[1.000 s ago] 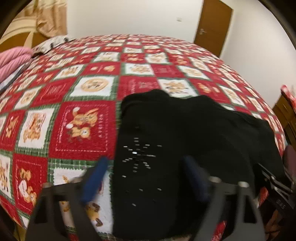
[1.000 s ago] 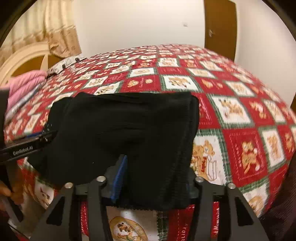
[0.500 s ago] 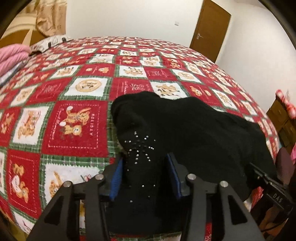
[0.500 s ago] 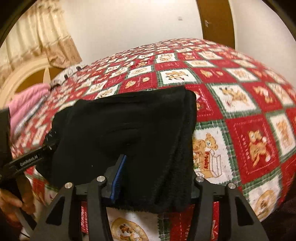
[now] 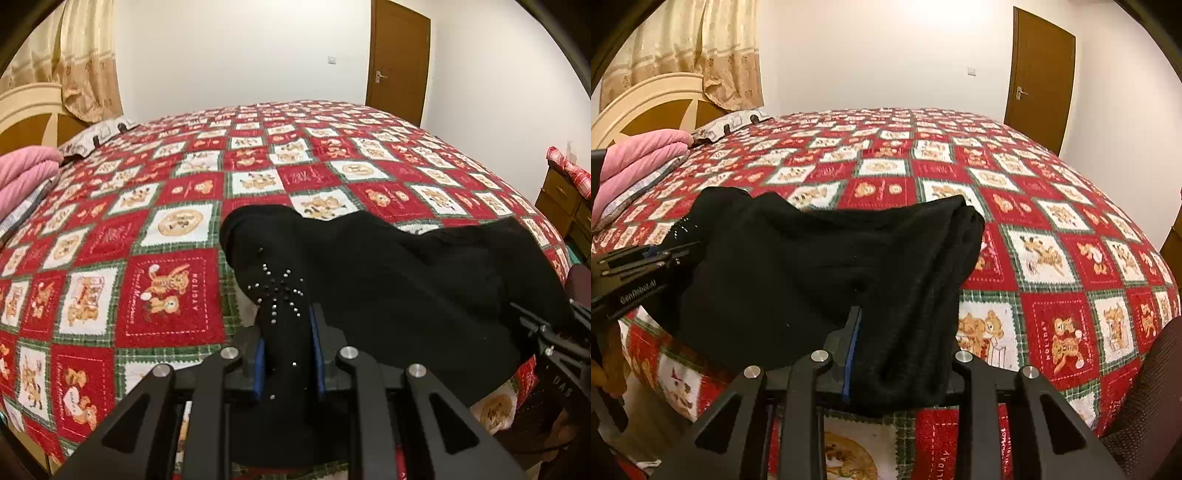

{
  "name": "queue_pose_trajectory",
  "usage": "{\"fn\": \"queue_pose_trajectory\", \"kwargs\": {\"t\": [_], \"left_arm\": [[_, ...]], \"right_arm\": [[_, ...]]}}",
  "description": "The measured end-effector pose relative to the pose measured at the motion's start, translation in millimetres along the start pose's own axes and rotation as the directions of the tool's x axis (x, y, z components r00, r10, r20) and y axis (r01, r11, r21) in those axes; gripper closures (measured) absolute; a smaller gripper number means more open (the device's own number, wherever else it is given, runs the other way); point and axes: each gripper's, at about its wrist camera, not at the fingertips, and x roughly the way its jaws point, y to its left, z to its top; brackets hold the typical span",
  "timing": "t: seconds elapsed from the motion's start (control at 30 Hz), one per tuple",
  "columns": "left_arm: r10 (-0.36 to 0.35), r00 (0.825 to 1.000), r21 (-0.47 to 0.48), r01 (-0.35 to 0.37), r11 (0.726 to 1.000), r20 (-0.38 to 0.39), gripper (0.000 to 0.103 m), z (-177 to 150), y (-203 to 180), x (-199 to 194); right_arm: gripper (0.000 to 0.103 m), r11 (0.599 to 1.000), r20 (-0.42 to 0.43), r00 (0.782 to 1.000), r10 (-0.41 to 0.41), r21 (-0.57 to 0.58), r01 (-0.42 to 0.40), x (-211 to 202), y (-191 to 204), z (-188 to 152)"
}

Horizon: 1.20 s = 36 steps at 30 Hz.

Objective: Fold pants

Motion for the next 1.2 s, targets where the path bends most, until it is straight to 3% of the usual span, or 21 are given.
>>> {"fn": "queue_pose_trajectory", "kwargs": {"t": [0.23, 0.47, 0.7, 0.97, 1.2], "left_arm": [[0.052, 0.995, 0.043, -0.055, 0.998, 0.089, 0.082, 11.2, 1.9, -18.0], [0.067, 0.992, -0.001, -0.067, 0.998, 0.103, 0.082, 17.3, 24.4, -25.3], [0.148, 0.979, -0.077, -0.138, 0.987, 0.143, 0.082, 29.7, 69.7, -38.6], [0.296, 0.941, -0.187, -0.264, 0.946, 0.166, 0.082, 43.7, 148.0, -50.9], [0.407, 0.901, -0.220, -0.371, 0.902, 0.149, 0.082, 54.2, 208.5, -46.8]], "right_arm": [[0.073, 0.999, 0.038, 0.999, 0.034, -0.021, -0.033, -10.2, 14.6, 11.0], [0.073, 0.996, 0.064, 0.995, 0.082, -0.028, -0.080, -11.9, 32.4, 27.1], [0.073, 0.982, 0.117, 0.977, 0.176, -0.094, -0.166, -5.2, 76.9, 65.8], [0.073, 0.942, 0.165, 0.938, 0.305, -0.196, -0.272, 19.8, 159.4, 120.8], [0.073, 0.914, 0.158, 0.919, 0.360, -0.258, -0.314, 56.4, 225.7, 154.8]]}}
